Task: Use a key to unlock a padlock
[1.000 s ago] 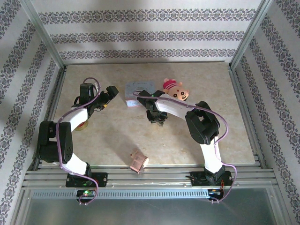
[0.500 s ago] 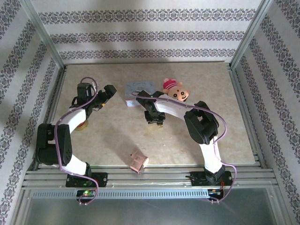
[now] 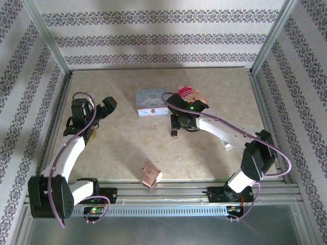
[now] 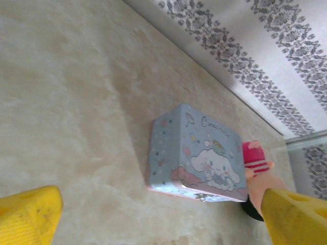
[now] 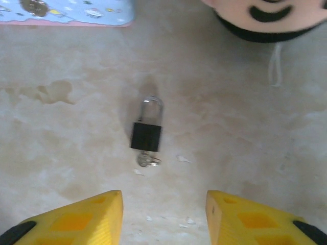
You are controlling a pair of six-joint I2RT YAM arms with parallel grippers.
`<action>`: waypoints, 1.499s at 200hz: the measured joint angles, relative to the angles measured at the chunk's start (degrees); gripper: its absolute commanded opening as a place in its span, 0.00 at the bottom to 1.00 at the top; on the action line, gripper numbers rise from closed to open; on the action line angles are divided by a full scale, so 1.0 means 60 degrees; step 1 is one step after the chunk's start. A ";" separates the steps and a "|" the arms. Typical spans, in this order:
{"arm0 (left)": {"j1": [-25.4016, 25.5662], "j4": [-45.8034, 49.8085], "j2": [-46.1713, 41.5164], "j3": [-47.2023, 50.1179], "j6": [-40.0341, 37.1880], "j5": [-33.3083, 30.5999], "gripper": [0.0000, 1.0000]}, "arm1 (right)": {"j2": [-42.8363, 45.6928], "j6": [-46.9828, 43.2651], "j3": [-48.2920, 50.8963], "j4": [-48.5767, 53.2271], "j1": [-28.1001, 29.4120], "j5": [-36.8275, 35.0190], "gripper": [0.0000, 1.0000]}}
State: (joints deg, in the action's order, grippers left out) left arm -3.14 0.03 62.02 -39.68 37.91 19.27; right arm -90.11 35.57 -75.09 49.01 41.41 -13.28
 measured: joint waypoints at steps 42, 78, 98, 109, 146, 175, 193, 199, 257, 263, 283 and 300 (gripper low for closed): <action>0.0000 0.0095 -0.2452 0.1738 -0.0696 -0.1504 0.99 | 0.1829 -0.0102 0.1701 -0.0663 -0.0459 -0.0656 0.98; 0.0000 -0.0466 -0.3963 0.3439 -0.1384 -0.2473 0.99 | 0.3559 -0.0328 0.3173 -0.1800 -0.0896 -0.1282 0.98; 0.0000 -0.1009 -0.4153 0.4073 -0.1785 -0.2801 0.99 | 0.4415 -0.0557 0.4149 -0.2725 -0.1209 -0.1694 0.98; 0.0000 -0.1315 -0.4113 0.4280 -0.2029 -0.2940 0.99 | 0.4841 -0.0783 0.4692 -0.3319 -0.1432 -0.1861 0.98; 0.0000 -0.3034 -0.3151 0.4688 -0.3096 -0.3373 0.99 | 0.5810 -0.2007 0.6277 -0.5610 -0.1905 -0.2339 0.98; -0.0007 -0.4765 -0.1486 0.4703 -0.4069 -0.3395 0.99 | 0.6196 -0.3166 0.7435 -0.7497 -0.1949 -0.2725 0.98; -0.0011 -0.5839 -0.0306 0.4699 -0.4535 -0.3315 0.99 | 0.6207 -0.3719 0.7748 -0.8222 -0.2109 -0.2841 0.98; -0.0018 -0.6196 0.0095 0.4699 -0.4677 -0.3246 0.99 | 0.6207 -0.3880 0.7788 -0.8375 -0.2204 -0.2852 0.98; -0.0066 -0.8779 0.3147 0.4371 -0.5399 -0.2364 0.99 | 0.6207 -0.5370 0.8688 -1.0295 -0.2794 -0.2645 0.98; -0.0076 -0.8994 0.3326 0.4350 -0.5439 -0.2240 0.99 | 0.6218 -0.5479 0.8819 -1.0422 -0.2881 -0.2586 0.98; -0.0138 -0.9486 0.3829 0.4262 -0.5552 -0.1898 0.99 | 0.6408 -0.5657 0.9220 -1.0867 -0.3249 -0.2295 0.98; -0.0186 -0.9595 0.4237 0.4044 -0.5654 -0.1494 0.99 | 0.6692 -0.5716 0.9610 -1.1249 -0.3555 -0.2084 0.98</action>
State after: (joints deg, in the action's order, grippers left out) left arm -4.25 -57.54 87.44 -15.42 3.99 10.31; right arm -49.95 1.28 -17.43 -18.48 20.08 -25.78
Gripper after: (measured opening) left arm 0.992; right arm 0.982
